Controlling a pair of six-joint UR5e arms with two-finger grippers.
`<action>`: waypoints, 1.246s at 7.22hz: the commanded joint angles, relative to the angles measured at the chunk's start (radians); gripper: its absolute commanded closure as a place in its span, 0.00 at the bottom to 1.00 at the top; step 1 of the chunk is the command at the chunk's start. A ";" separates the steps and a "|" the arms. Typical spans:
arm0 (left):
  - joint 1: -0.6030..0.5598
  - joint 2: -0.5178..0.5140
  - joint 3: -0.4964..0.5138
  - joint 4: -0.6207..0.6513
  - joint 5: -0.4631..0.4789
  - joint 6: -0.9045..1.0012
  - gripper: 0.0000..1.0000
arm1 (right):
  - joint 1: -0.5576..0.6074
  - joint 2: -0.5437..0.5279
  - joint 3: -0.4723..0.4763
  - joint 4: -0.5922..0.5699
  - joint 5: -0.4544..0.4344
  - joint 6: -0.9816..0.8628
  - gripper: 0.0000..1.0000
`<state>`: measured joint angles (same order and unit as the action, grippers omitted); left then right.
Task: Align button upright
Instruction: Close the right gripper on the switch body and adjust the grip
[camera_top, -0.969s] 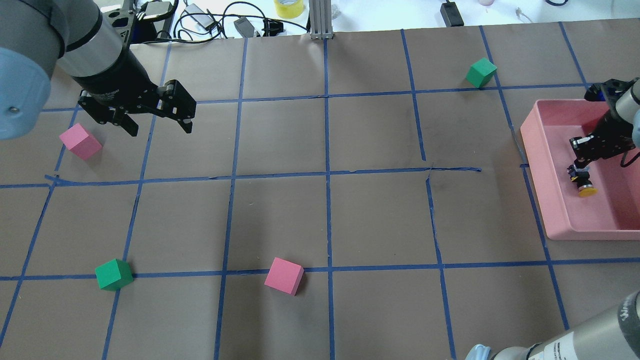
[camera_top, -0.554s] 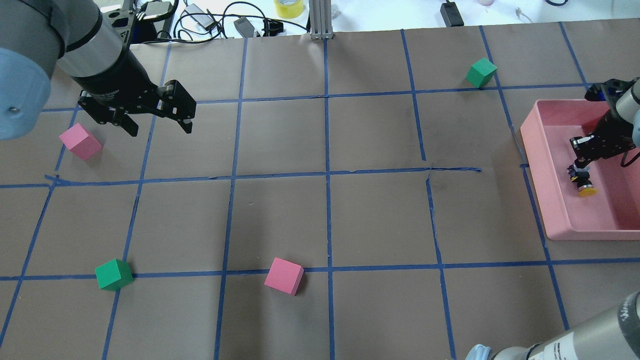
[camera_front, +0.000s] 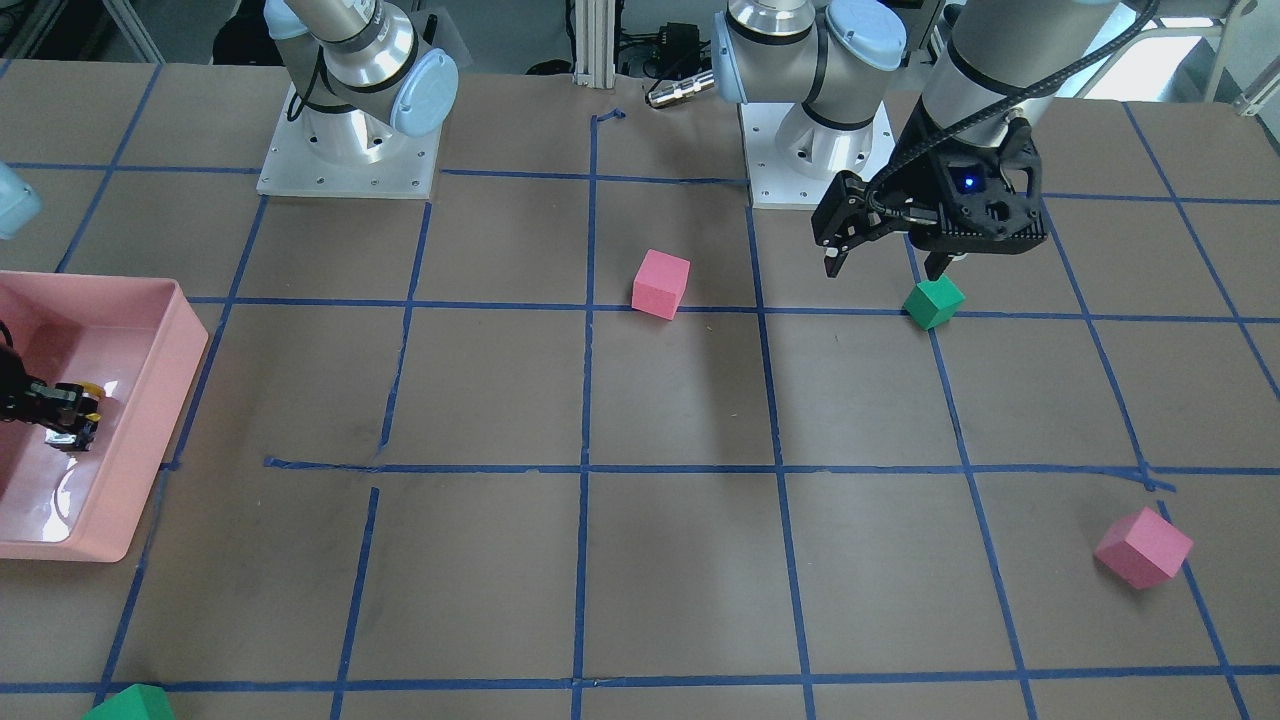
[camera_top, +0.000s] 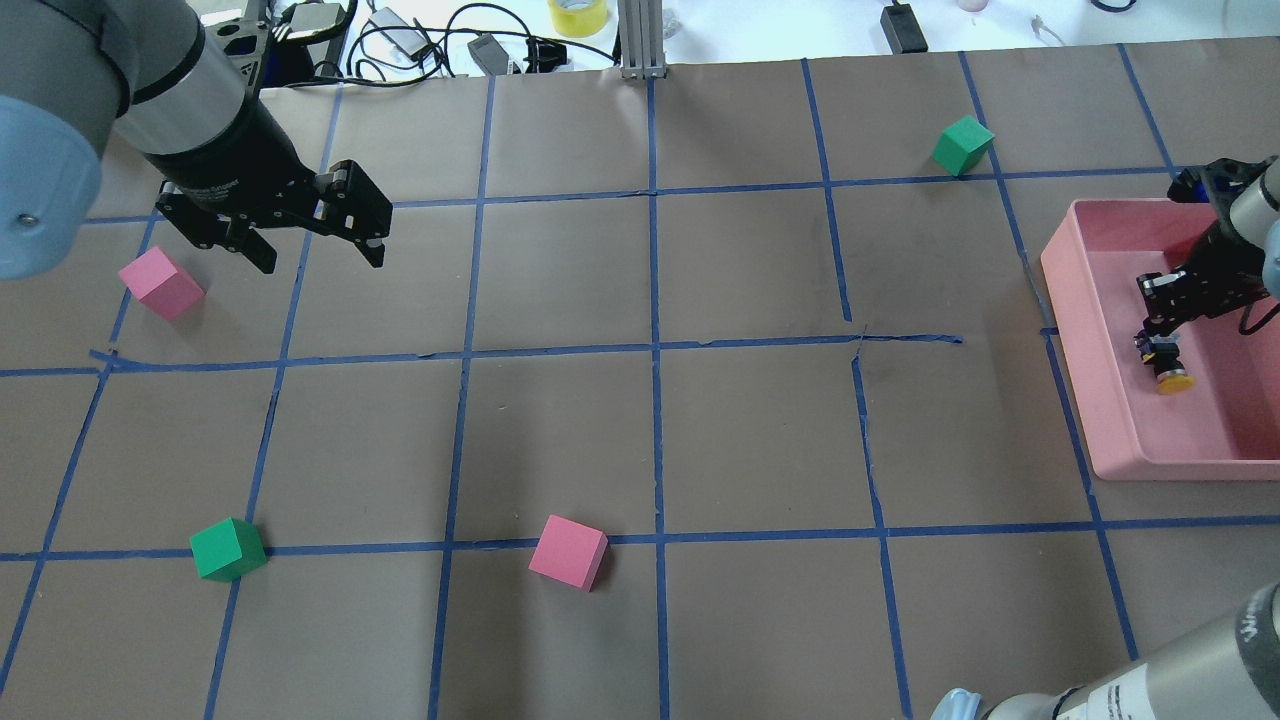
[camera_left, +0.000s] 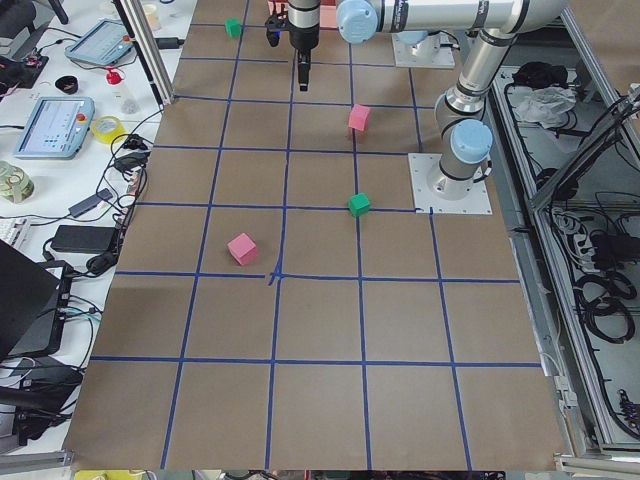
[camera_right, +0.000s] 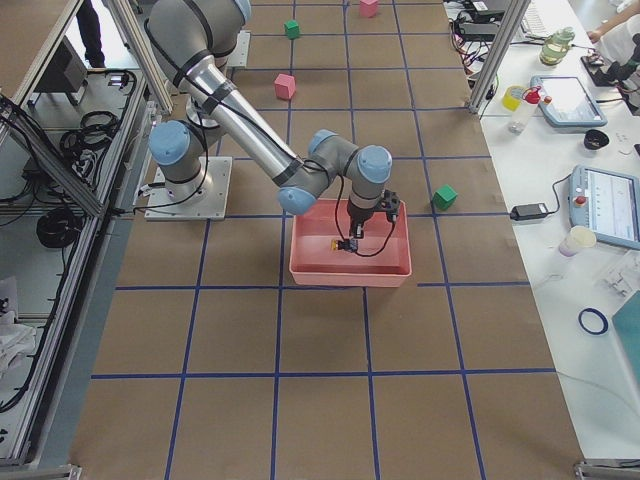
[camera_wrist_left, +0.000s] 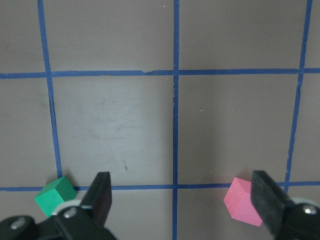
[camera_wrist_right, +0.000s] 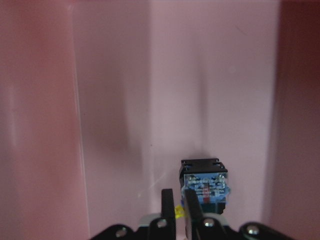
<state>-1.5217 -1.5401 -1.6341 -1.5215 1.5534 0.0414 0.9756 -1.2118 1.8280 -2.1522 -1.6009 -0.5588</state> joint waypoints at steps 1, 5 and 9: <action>0.000 0.000 0.000 0.000 0.001 0.000 0.00 | 0.000 0.005 -0.003 -0.061 0.009 0.000 0.58; 0.000 0.002 0.000 -0.002 0.001 0.000 0.00 | 0.000 0.011 0.008 -0.090 0.010 0.002 0.35; 0.000 0.002 -0.001 -0.002 0.001 0.000 0.00 | 0.000 0.017 0.013 -0.104 0.007 0.000 0.00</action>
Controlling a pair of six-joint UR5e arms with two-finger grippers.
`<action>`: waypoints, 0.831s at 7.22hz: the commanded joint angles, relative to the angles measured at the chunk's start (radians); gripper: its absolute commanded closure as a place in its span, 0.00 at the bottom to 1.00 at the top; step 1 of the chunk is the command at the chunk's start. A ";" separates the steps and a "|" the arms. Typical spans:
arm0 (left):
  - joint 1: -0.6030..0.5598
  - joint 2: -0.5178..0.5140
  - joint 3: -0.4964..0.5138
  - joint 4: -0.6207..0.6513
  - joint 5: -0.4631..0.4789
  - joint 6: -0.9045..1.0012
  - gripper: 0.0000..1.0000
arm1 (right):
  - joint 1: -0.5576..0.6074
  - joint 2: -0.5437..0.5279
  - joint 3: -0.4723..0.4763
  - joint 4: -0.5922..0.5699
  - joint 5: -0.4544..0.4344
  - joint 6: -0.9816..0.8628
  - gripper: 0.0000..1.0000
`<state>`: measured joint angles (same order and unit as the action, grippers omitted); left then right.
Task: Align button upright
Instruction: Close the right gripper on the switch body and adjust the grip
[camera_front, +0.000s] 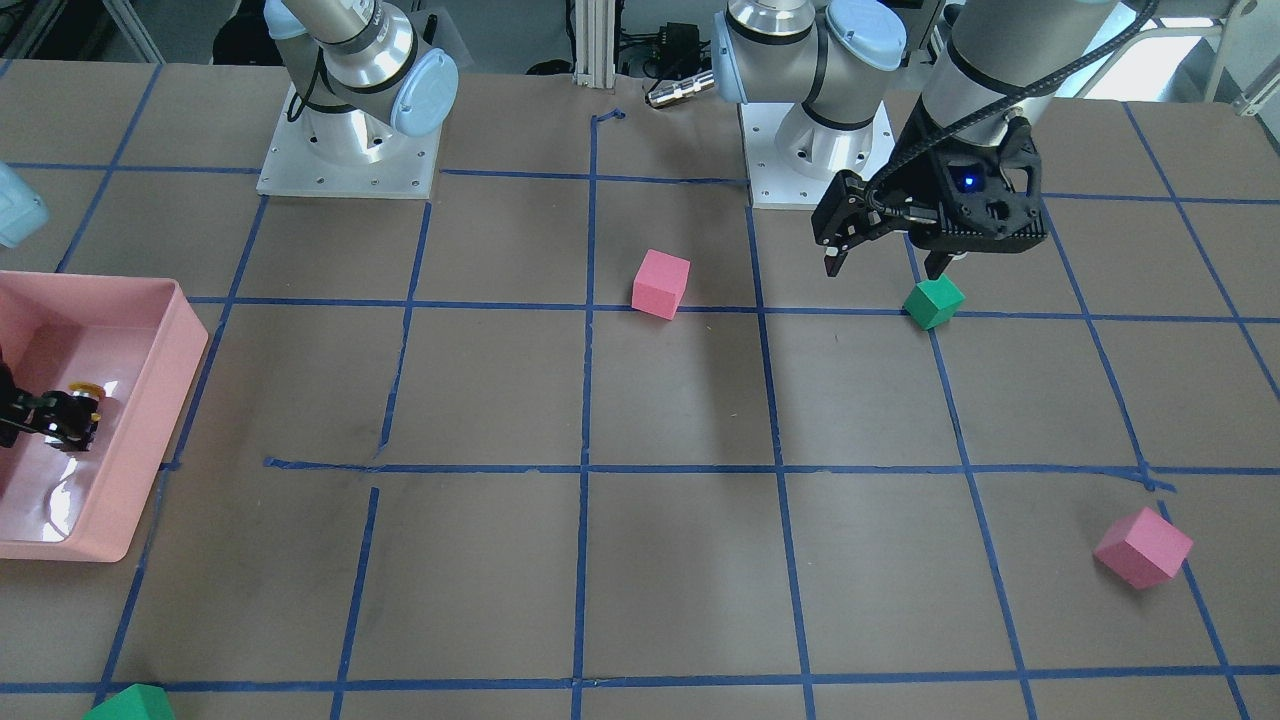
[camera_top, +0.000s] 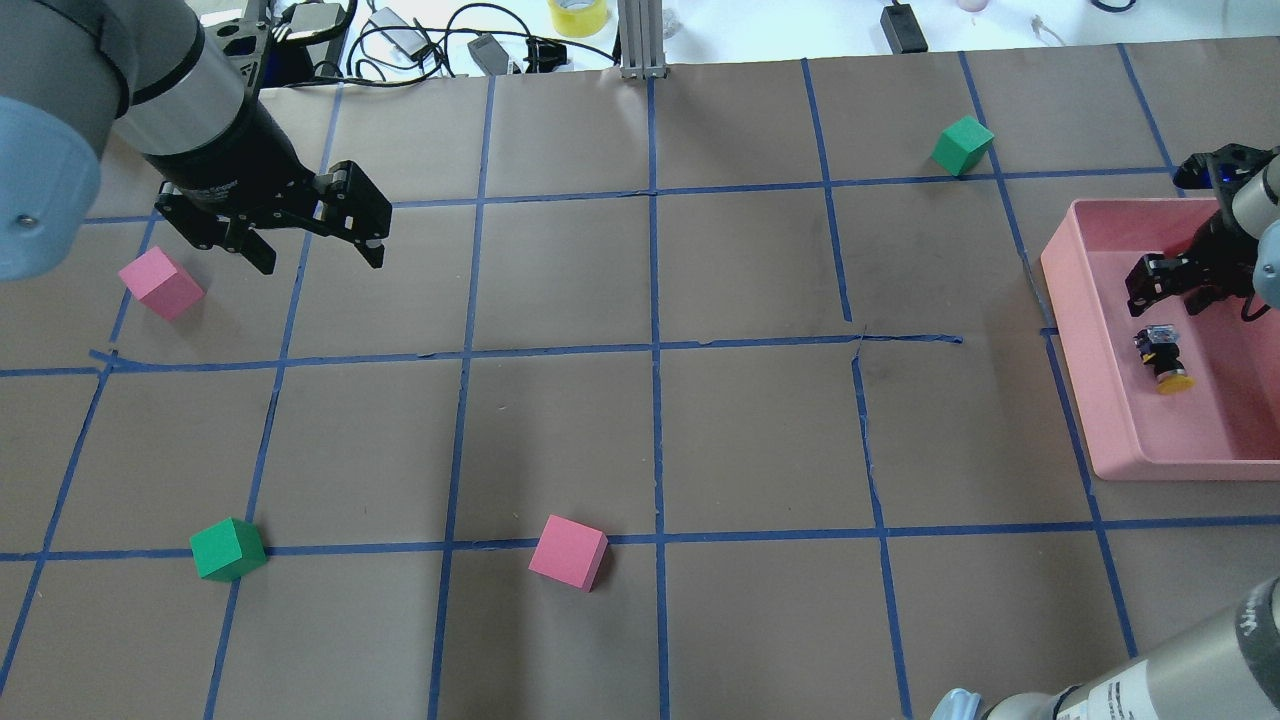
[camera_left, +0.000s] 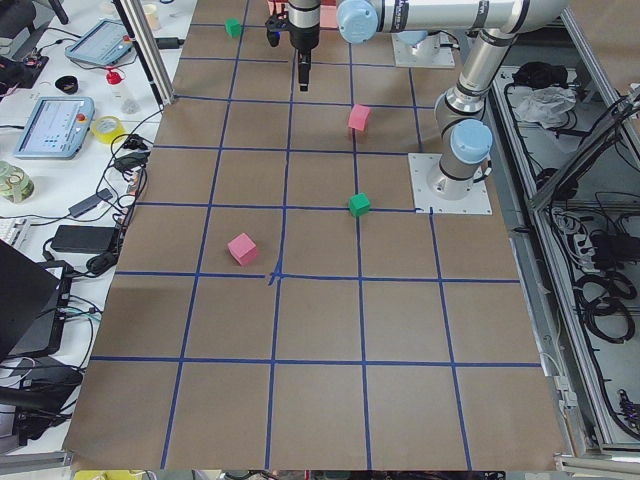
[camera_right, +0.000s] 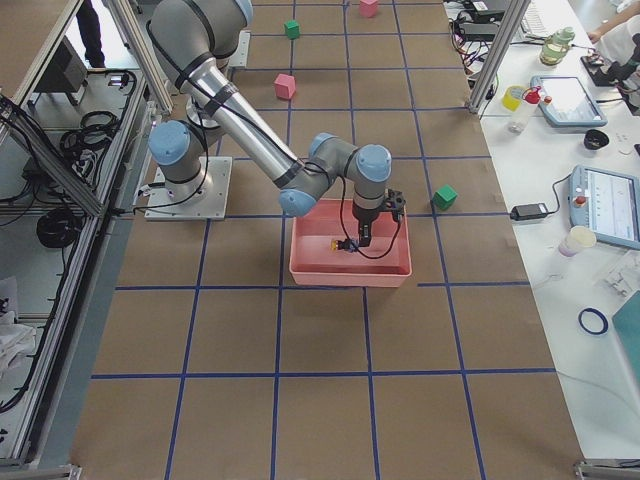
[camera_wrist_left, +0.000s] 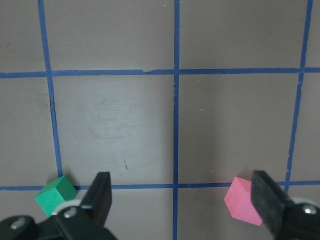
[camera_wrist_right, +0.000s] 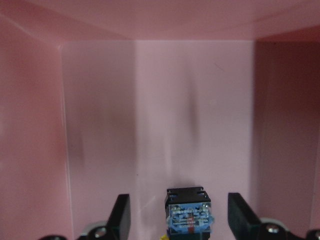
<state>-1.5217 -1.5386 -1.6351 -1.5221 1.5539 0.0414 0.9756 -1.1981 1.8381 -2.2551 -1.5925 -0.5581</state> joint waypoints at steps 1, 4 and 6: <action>0.000 0.000 0.000 -0.001 0.000 0.000 0.00 | 0.000 0.008 0.003 0.000 -0.003 0.000 0.00; 0.000 0.000 0.000 -0.001 0.002 0.002 0.00 | -0.002 0.011 0.010 -0.001 -0.009 -0.002 0.00; 0.000 -0.001 0.000 0.000 -0.002 0.000 0.00 | 0.000 0.029 0.010 -0.001 -0.006 -0.002 0.00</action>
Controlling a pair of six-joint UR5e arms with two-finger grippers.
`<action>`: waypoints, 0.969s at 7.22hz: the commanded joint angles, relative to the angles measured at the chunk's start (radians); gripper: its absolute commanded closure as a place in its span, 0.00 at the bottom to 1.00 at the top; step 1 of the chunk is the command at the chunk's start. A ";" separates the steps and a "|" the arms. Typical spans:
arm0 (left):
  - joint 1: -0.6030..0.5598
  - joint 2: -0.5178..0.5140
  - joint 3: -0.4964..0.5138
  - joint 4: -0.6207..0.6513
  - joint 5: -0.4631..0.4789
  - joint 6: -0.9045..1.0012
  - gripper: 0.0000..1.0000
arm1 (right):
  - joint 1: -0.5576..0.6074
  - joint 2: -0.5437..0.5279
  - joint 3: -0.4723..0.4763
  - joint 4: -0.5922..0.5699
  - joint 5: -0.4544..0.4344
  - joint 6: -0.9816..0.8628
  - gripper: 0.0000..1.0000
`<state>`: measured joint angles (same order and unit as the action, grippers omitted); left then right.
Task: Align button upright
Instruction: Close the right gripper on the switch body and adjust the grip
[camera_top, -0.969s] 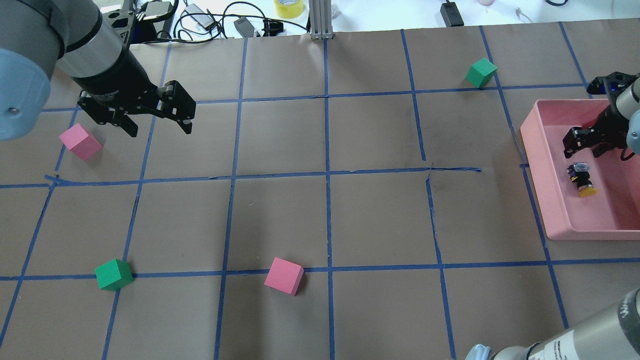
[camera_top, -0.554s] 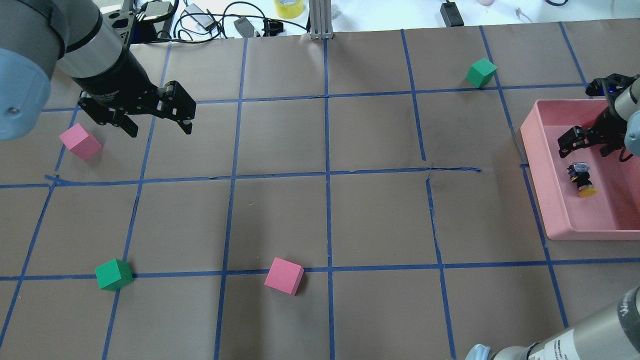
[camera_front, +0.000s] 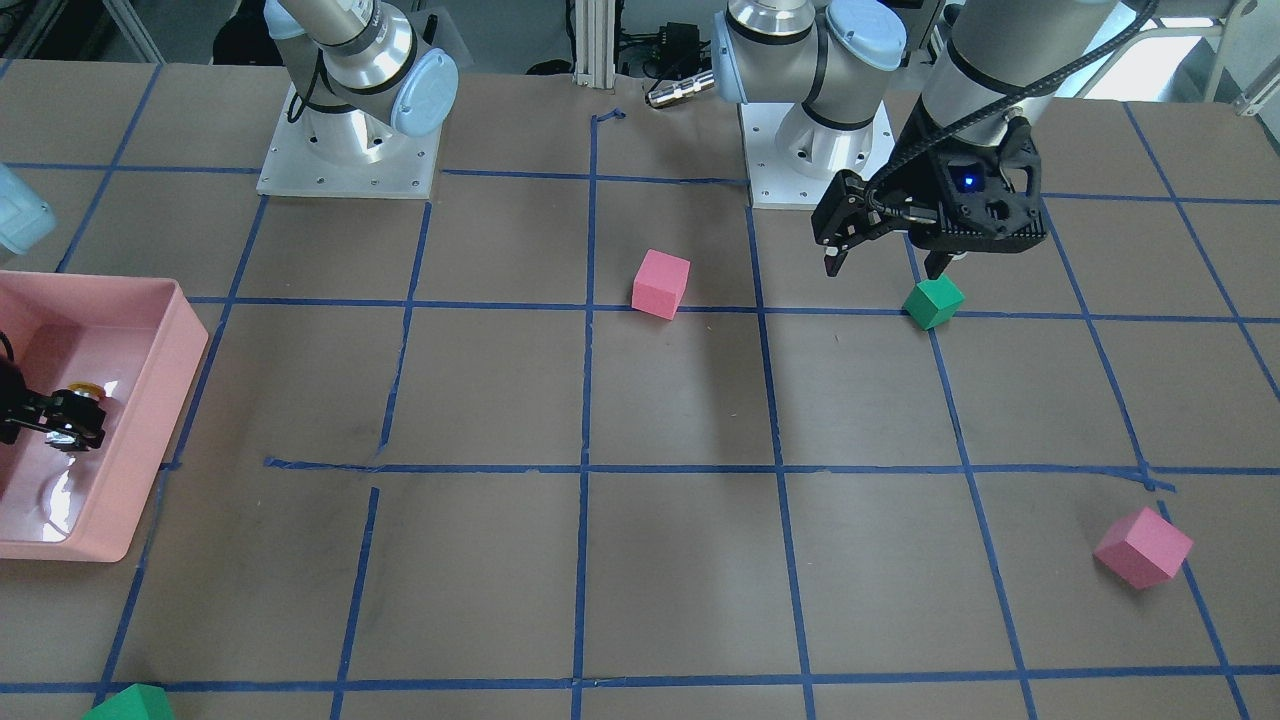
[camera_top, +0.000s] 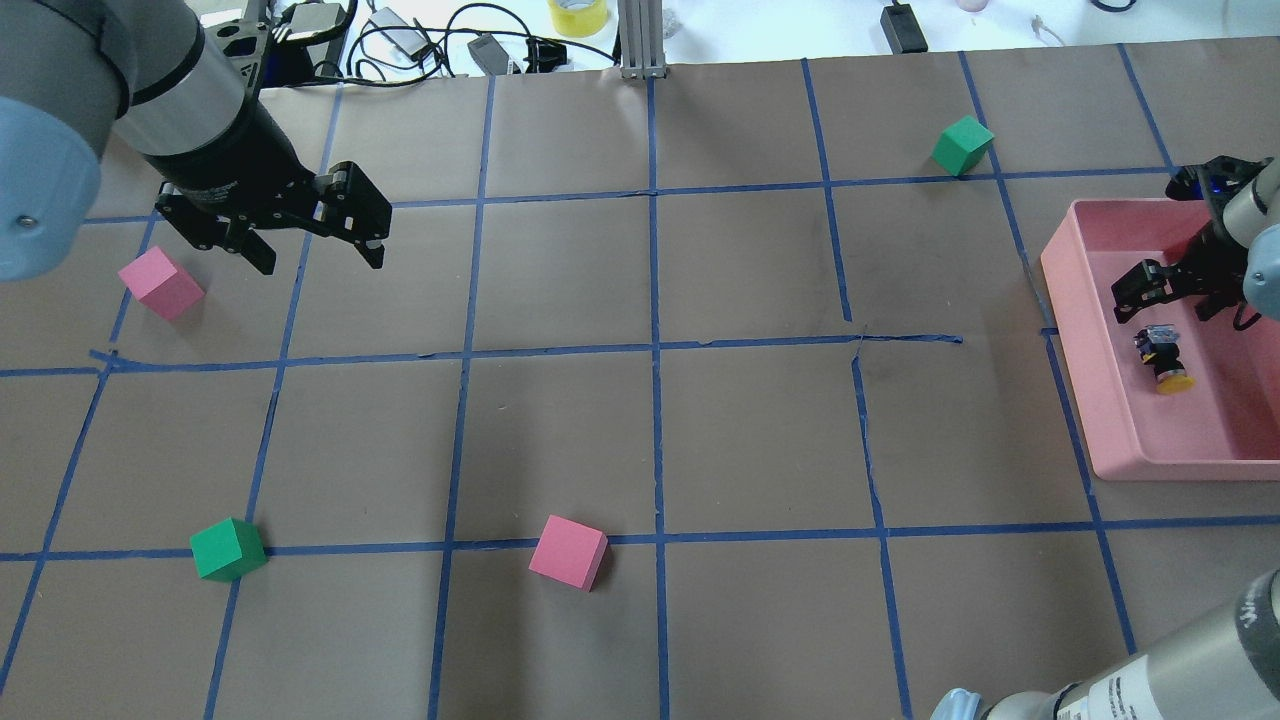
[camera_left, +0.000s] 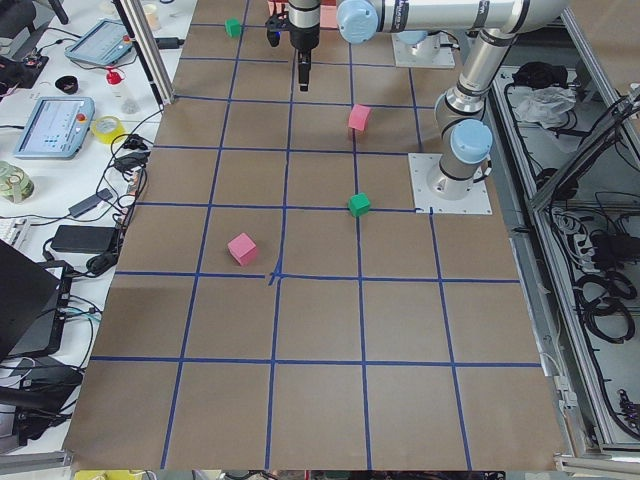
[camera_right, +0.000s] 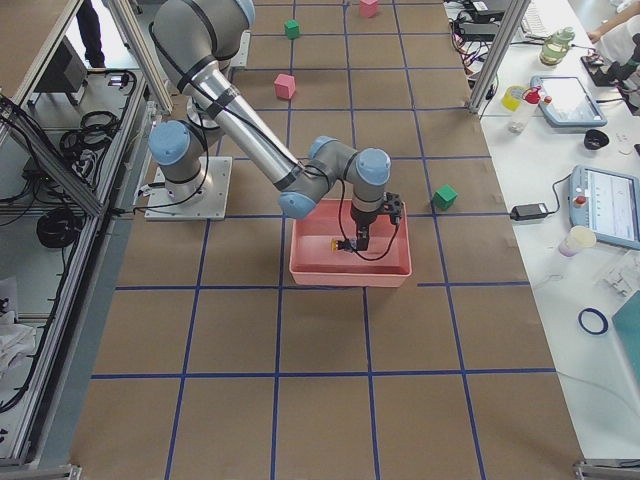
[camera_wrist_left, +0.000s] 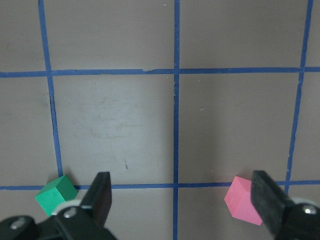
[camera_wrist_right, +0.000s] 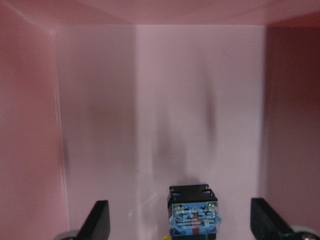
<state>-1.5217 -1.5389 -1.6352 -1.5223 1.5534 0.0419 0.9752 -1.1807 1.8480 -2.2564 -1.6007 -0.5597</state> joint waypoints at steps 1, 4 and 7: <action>0.000 -0.001 0.000 0.001 -0.001 0.000 0.00 | -0.001 0.015 0.000 0.000 0.002 0.000 0.00; 0.000 -0.001 0.000 0.001 -0.001 0.000 0.00 | -0.004 0.016 0.022 0.001 0.001 0.001 0.00; 0.000 0.000 -0.003 0.001 -0.001 0.000 0.00 | -0.007 0.015 0.043 0.005 -0.002 0.000 0.00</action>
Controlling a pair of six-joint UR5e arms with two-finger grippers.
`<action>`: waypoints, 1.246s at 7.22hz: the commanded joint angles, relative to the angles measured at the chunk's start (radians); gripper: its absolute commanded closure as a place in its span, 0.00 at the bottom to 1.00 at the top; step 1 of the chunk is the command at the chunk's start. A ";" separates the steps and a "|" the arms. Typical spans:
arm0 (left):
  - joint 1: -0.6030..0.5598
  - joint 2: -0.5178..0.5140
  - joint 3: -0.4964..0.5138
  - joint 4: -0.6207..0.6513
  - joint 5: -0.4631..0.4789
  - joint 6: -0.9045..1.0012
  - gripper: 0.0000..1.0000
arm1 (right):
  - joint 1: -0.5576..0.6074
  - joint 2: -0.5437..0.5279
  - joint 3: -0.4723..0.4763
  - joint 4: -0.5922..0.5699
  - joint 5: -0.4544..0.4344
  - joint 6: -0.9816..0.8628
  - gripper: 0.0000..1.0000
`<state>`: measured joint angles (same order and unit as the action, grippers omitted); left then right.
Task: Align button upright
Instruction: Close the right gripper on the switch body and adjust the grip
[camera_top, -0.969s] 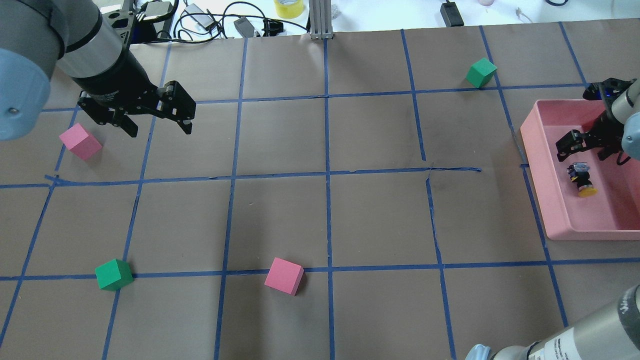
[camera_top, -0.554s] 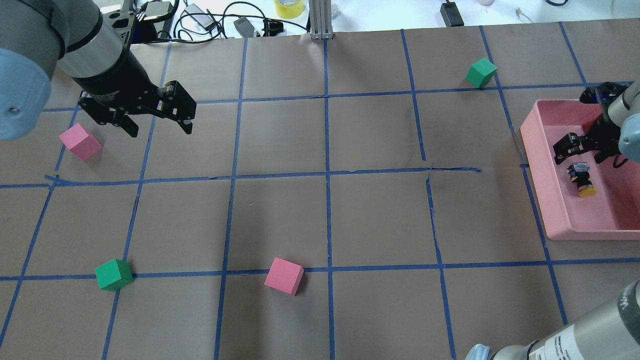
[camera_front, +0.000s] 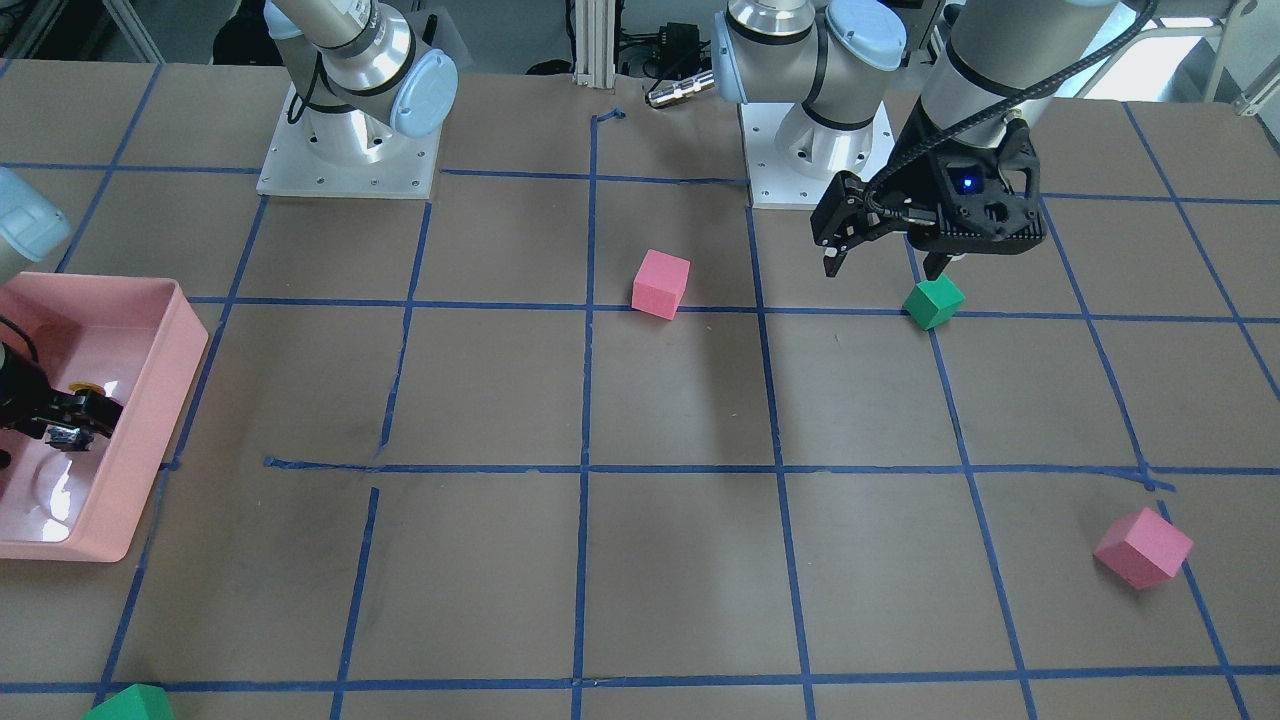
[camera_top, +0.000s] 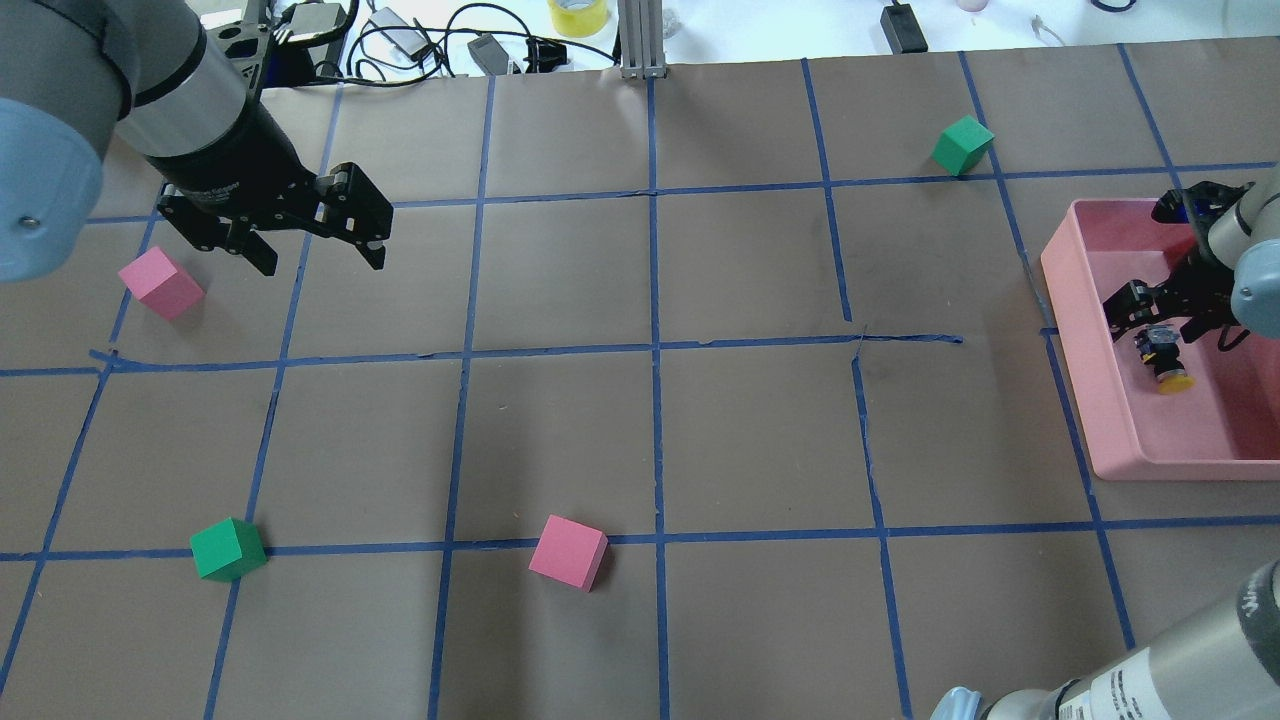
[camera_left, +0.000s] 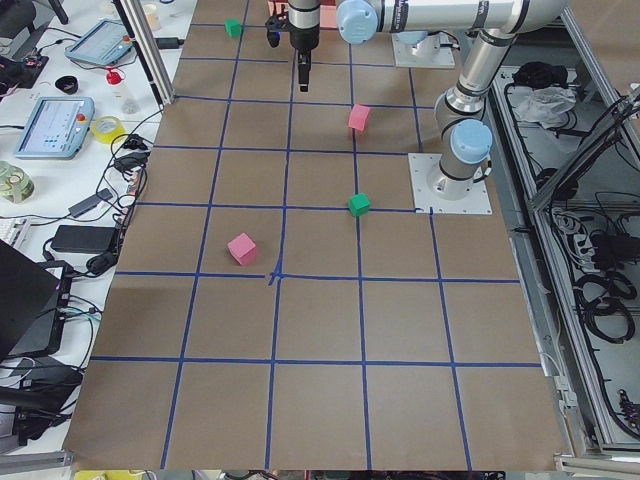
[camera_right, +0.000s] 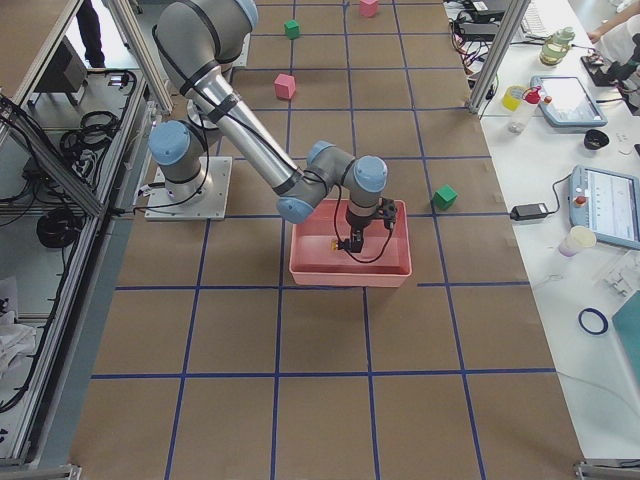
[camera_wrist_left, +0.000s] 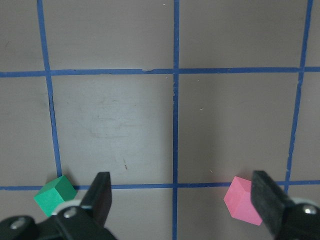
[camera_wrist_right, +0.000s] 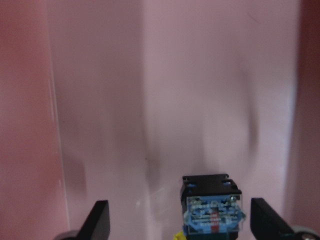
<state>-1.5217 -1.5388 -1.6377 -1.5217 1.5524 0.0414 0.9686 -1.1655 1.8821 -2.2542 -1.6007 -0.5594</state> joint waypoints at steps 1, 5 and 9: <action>0.000 0.000 -0.001 0.000 0.000 0.000 0.00 | -0.001 0.000 0.020 0.002 -0.008 -0.002 0.00; 0.000 0.000 -0.001 0.000 0.000 0.000 0.00 | -0.001 -0.002 0.020 0.010 -0.011 -0.004 0.70; 0.000 0.000 -0.001 0.002 0.000 0.000 0.00 | -0.001 -0.006 0.011 0.013 -0.015 -0.008 1.00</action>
<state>-1.5217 -1.5386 -1.6383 -1.5202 1.5524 0.0414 0.9672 -1.1701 1.8968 -2.2415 -1.6140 -0.5671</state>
